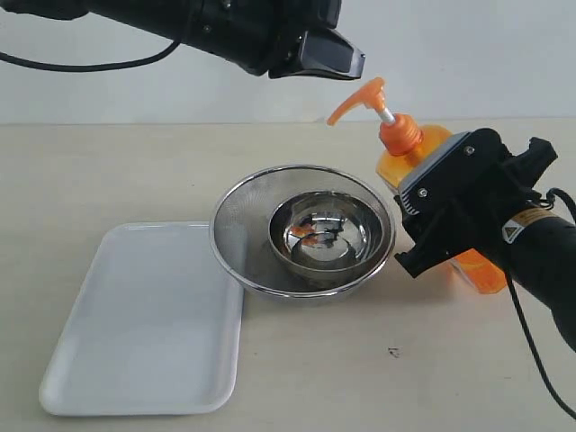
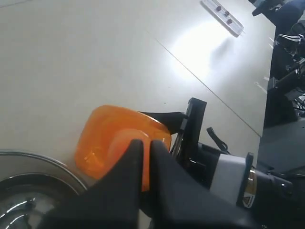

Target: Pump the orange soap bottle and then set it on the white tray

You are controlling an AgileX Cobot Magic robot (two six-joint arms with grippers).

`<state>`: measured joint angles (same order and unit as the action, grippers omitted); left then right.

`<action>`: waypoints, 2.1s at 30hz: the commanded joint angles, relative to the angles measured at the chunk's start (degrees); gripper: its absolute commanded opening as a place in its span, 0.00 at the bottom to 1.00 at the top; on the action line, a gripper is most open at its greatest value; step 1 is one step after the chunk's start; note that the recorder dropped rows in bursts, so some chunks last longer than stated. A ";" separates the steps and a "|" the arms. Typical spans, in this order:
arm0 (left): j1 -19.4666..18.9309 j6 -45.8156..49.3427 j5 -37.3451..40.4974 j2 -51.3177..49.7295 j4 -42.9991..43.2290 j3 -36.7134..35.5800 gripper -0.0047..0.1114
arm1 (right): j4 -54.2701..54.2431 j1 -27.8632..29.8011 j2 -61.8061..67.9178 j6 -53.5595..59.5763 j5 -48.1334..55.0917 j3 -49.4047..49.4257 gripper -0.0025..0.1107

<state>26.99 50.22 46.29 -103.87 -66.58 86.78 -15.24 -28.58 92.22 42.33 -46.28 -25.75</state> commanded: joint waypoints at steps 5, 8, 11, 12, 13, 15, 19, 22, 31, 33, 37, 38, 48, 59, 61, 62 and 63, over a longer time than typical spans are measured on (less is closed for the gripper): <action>2.24 0.34 -1.52 -5.36 0.08 -0.21 0.08 | 0.64 -0.02 -0.67 0.24 -2.66 -0.74 0.02; 2.40 0.34 -1.31 -7.19 0.08 -0.21 0.08 | 1.57 -0.02 -0.67 0.24 -2.54 -0.74 0.02; 2.74 0.71 -1.14 -8.19 0.08 -0.21 0.08 | 2.56 -0.02 -0.67 -0.37 -2.54 -0.74 0.02; 3.42 1.03 -1.14 -8.55 0.08 -0.21 0.08 | 2.68 -0.02 -0.67 -0.37 -2.54 -0.74 0.02; 4.28 1.25 -1.60 -8.67 0.08 -0.21 0.08 | 2.69 -0.02 -0.67 -0.47 -2.54 -0.74 0.02; 5.31 2.02 -2.41 -8.79 -0.29 -0.21 0.08 | 2.69 -0.02 -0.67 -0.47 -2.68 -0.74 0.02; 5.43 2.12 -2.26 -8.79 -0.20 -0.21 0.08 | 2.56 -0.02 -0.67 -0.47 -2.41 -0.74 0.02; 4.68 2.12 0.70 -8.41 0.54 -0.21 0.08 | 1.67 -0.02 -0.67 -0.36 -2.41 -0.74 0.02; 3.33 0.09 1.78 -0.49 4.68 -0.21 0.08 | 1.69 -0.02 -0.67 -0.25 -2.41 -0.74 0.02; 3.33 0.09 1.51 0.48 4.68 -0.21 0.08 | 1.69 -0.02 -0.67 -0.28 -2.31 -0.74 0.02; 3.33 0.20 -1.74 1.52 4.74 -0.21 0.08 | 1.69 -0.02 -0.67 -0.28 -2.16 -0.74 0.02; 3.33 0.20 -2.78 1.52 4.74 -0.21 0.08 | 1.69 -0.02 -0.67 -0.28 -2.02 -0.74 0.02; 1.53 -0.73 -9.26 1.40 9.47 -0.21 0.08 | 1.94 -0.02 -0.67 -0.28 -1.89 -0.74 0.02; 1.04 1.25 -10.09 -0.15 6.00 -0.21 0.08 | 2.29 -0.02 -0.67 -0.28 -1.44 -0.74 0.02; 1.04 1.25 -10.09 -1.14 6.00 -0.21 0.08 | 2.29 -0.02 -0.67 -0.28 -1.44 -0.74 0.02; 1.04 1.25 -9.76 -1.53 6.00 -0.21 0.08 | 2.29 -0.02 -0.67 -0.28 -1.44 -0.74 0.02; 1.04 1.15 -9.61 -1.93 6.00 -0.21 0.08 | 2.29 -0.02 -0.67 -0.28 -1.44 -0.74 0.02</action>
<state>27.95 51.01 36.28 -104.71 -59.78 86.63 -13.78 -28.59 92.22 41.49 -46.22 -26.14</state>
